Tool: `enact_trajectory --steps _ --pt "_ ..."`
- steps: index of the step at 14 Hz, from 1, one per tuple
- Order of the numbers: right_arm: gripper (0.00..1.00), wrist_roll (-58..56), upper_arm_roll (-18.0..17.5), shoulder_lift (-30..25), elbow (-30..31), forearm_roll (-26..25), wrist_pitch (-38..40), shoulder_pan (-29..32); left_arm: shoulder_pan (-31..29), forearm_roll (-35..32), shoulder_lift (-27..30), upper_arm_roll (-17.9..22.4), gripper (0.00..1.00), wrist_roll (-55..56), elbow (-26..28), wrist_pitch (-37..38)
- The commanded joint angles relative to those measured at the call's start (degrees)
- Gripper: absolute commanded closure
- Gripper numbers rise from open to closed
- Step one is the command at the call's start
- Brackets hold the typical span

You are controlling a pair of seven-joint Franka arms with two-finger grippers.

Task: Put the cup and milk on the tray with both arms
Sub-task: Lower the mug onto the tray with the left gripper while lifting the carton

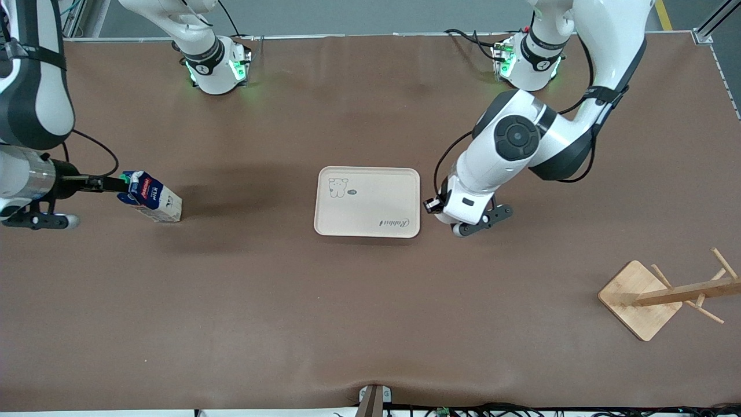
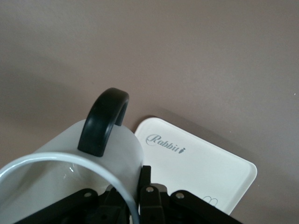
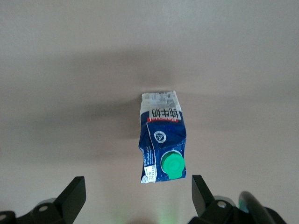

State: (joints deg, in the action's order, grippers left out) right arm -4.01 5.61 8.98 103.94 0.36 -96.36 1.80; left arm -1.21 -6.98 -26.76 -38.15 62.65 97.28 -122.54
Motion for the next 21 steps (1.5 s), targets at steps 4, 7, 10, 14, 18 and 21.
enact_trajectory --steps 4,7,10,14,18,21 --pt "0.00 -0.2 0.0 -7.3 14.6 -0.7 -10.1 0.7 5.4 -3.7 -6.0 0.3 1.00 9.8 -3.8 1.8" --pt "0.00 -0.4 0.0 -7.0 14.4 -2.6 -10.6 0.9 9.4 -3.7 -7.8 2.5 1.00 12.5 -4.1 1.7" --pt "0.00 -0.4 0.0 -6.8 14.7 -2.6 -11.3 1.9 16.6 -3.7 -10.4 8.0 1.00 17.2 -6.4 1.7" --pt "0.00 -0.5 0.0 -6.8 18.1 -2.6 -15.8 3.5 21.9 -3.7 -13.0 11.6 1.00 23.3 -7.0 0.3" --pt "0.00 -0.5 0.0 -8.0 23.0 -2.3 -20.0 3.9 23.0 -6.3 -14.6 11.6 1.00 28.0 -6.6 -2.6" --pt "0.00 -0.5 0.0 -8.1 23.1 -2.0 -20.1 3.9 23.4 -6.8 -15.5 11.7 1.00 28.1 -6.1 -3.8"
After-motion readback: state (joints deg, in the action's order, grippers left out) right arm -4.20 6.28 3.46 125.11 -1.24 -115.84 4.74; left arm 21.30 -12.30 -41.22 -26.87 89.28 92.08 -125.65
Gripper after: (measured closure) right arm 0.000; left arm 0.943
